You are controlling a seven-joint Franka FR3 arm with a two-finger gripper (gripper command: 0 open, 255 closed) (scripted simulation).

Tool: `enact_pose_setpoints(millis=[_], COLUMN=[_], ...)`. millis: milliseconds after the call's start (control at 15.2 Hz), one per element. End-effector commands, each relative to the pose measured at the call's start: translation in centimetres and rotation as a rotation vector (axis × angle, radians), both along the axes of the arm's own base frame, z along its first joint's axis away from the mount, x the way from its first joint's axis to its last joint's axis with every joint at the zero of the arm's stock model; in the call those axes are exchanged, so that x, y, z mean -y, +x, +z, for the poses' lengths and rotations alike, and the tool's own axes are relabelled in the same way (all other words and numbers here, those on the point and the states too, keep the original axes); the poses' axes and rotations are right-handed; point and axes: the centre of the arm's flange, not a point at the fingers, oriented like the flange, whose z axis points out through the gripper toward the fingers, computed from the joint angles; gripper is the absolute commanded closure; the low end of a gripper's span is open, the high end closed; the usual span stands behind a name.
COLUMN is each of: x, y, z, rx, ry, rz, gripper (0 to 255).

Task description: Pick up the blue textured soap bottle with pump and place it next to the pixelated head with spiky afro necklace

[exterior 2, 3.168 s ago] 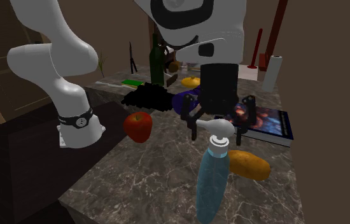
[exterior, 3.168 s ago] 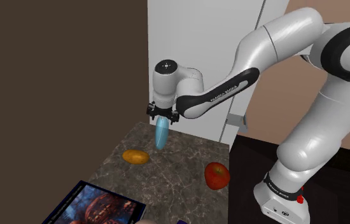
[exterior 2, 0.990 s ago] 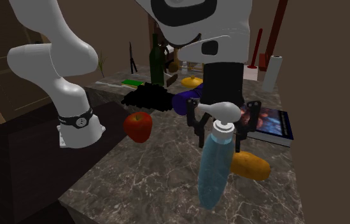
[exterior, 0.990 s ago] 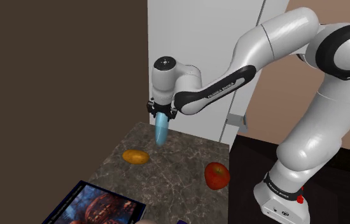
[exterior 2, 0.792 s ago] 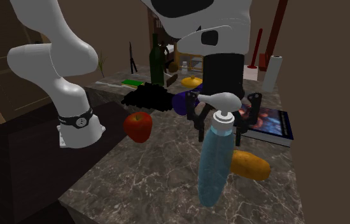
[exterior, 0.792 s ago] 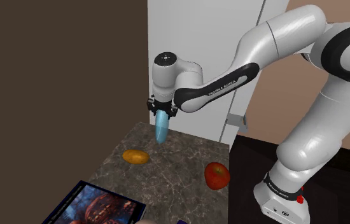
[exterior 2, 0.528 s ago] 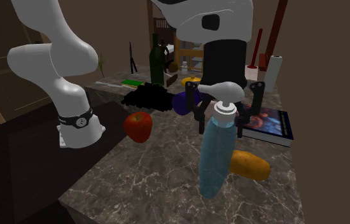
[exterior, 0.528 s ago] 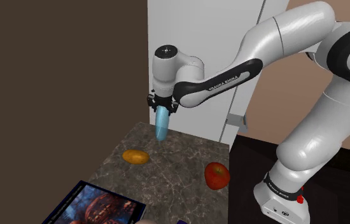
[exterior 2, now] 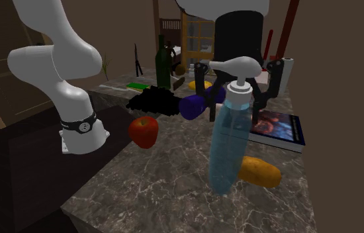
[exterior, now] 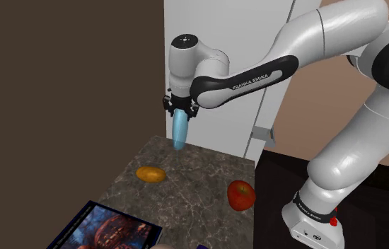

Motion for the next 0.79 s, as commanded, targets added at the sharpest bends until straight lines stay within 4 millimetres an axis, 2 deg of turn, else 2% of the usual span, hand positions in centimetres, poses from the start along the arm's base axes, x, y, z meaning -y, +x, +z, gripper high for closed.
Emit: enact_pose_setpoints(millis=[0, 726], x=[0.0, 0.0], y=[0.0, 0.0], z=[1.2, 7.0], rx=[0.0, 0.0], ry=[0.0, 0.0], rz=[0.0, 0.0], gripper=[255, 255])
